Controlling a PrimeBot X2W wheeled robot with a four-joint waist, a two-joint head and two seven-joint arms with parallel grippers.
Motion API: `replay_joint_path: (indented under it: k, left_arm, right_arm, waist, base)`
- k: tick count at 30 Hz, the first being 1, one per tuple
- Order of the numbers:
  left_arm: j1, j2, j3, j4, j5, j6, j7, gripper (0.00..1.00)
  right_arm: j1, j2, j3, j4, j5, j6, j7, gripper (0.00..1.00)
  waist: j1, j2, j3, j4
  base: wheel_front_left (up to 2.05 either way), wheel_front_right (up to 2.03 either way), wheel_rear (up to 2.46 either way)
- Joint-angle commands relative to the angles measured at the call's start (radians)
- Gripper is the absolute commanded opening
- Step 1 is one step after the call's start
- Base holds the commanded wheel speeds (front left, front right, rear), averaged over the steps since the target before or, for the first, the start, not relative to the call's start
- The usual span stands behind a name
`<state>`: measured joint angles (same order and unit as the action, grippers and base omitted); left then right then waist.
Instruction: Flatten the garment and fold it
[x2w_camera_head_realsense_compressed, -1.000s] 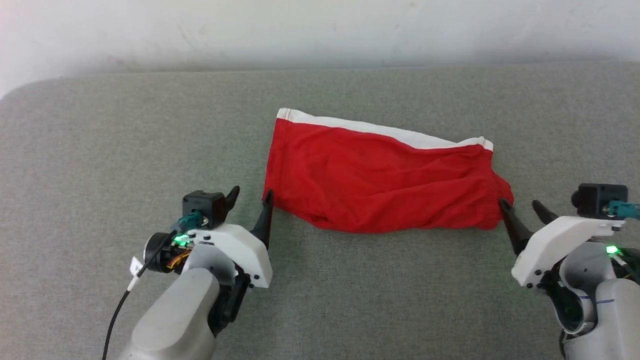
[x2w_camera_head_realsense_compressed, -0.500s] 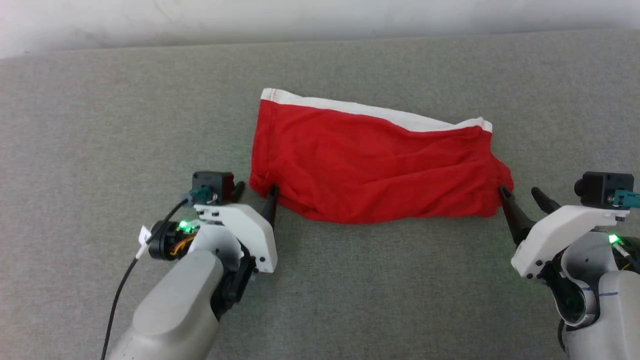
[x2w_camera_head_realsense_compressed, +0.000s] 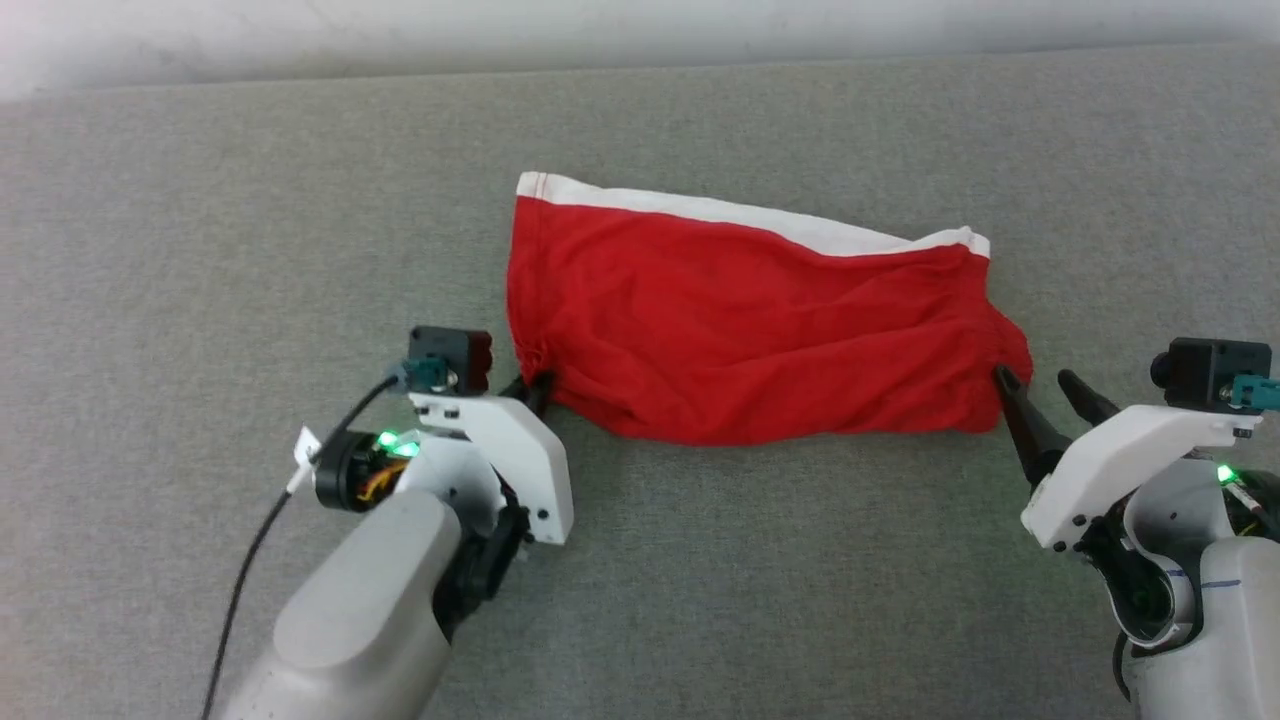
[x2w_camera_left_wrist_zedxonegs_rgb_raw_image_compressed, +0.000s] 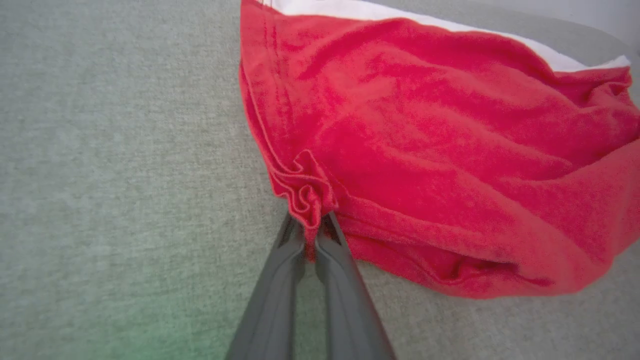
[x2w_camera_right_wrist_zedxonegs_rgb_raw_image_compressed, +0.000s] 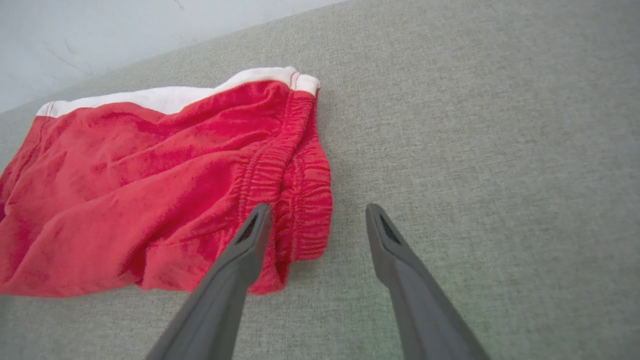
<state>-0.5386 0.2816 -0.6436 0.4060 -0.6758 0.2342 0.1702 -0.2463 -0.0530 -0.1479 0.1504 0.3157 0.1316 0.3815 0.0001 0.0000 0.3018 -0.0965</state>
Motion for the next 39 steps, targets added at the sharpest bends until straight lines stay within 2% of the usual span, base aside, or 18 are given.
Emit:
replay_joint_path:
  k: [1, 5, 12, 18, 19, 20, 29, 39]
  left_arm:
    - [0.048, -0.005, -0.019, 0.004, 0.005, 0.004, 0.002, 0.00]
    - [0.050, -0.013, -0.031, -0.031, 0.012, 0.003, -0.010, 0.00]
    - [0.040, -0.025, -0.047, -0.064, 0.022, 0.000, -0.021, 0.00]
    - [0.032, -0.028, -0.054, -0.069, 0.025, -0.001, -0.026, 0.00]
    - [0.032, -0.027, -0.055, -0.068, 0.025, -0.001, -0.027, 0.00]
    - [0.033, -0.026, -0.055, -0.066, 0.025, -0.001, -0.028, 0.00]
    - [0.055, -0.014, -0.046, -0.065, 0.010, -0.006, -0.051, 0.00]
    - [0.178, 0.024, -0.042, -0.124, -0.037, -0.012, -0.058, 0.00]
  right_arm:
    - [-0.018, 0.003, 0.001, 0.009, 0.009, -0.001, 0.006, 1.00]
    - [-0.028, 0.003, 0.019, 0.041, 0.032, -0.001, 0.037, 1.00]
    - [-0.039, 0.003, 0.046, 0.106, -0.064, -0.001, 0.087, 1.00]
    - [-0.050, 0.003, 0.080, 0.167, -0.082, -0.001, 0.126, 1.00]
    - [-0.050, 0.003, 0.084, 0.175, -0.084, -0.001, 0.131, 0.42]
    - [-0.049, 0.003, 0.086, 0.182, -0.085, -0.001, 0.134, 0.00]
    - [-0.045, -0.007, 0.070, 0.170, -0.068, -0.001, 0.117, 0.00]
    - [0.055, -0.096, 0.119, 0.090, 0.028, -0.001, 0.165, 0.00]
  waist:
    - [-0.0001, 0.0000, -0.012, 0.016]
    - [-0.0001, 0.0000, -0.018, 0.036]
    - [-0.0001, 0.0000, -0.005, 0.055]
    - [-0.0001, 0.0000, 0.006, 0.062]
    - [-0.0001, 0.0000, 0.006, 0.063]
    - [-0.0001, 0.0000, 0.005, 0.064]
    - [-0.0001, 0.0000, -0.037, 0.064]
    - [-0.0001, 0.0000, -0.161, 0.070]
  base:
    - [0.00, 0.00, 0.00]
    - [0.00, 0.00, 0.00]
    - [0.00, 0.00, 0.00]
    - [0.00, 0.00, 0.00]
    - [0.00, 0.00, 0.00]
    - [0.00, 0.00, 0.00]
    - [0.00, 0.00, 0.00]
    - [0.00, 0.00, 0.00]
